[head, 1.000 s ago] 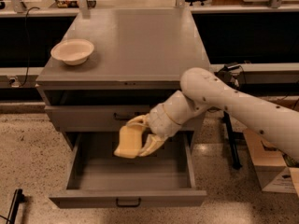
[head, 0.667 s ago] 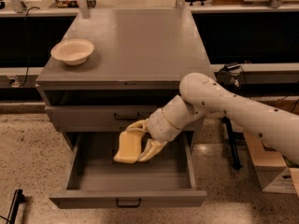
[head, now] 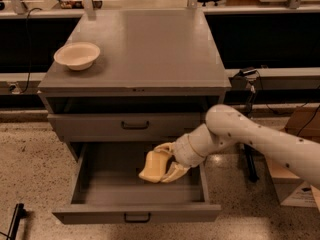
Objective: Place sponge into top drawer
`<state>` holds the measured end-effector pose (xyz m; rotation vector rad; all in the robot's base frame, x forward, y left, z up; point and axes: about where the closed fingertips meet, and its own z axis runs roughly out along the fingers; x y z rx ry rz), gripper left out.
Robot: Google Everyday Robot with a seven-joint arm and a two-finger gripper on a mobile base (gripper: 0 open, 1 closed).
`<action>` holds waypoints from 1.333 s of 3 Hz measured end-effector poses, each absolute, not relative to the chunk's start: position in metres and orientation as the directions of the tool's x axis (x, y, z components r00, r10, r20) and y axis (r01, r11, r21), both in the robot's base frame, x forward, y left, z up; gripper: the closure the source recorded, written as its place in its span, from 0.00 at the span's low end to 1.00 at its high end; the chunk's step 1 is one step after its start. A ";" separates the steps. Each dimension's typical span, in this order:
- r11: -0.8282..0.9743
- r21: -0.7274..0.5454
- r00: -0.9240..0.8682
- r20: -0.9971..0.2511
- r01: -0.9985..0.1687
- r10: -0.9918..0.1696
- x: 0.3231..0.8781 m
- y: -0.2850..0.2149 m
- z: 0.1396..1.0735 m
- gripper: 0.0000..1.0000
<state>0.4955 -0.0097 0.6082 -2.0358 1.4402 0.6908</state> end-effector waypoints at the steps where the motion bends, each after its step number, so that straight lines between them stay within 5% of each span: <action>1: -0.173 -0.204 0.267 -0.701 -0.964 -0.661 0.504 -0.036 0.556 1.00; 3: -0.016 -0.269 0.223 -0.760 -0.963 -0.610 0.544 -0.051 0.482 1.00; 4: 0.086 -0.250 0.164 -0.820 -0.964 -0.548 0.552 -0.048 0.443 0.81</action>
Offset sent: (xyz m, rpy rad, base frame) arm 0.0597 -0.0635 -0.1228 0.1859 -0.1880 -0.2989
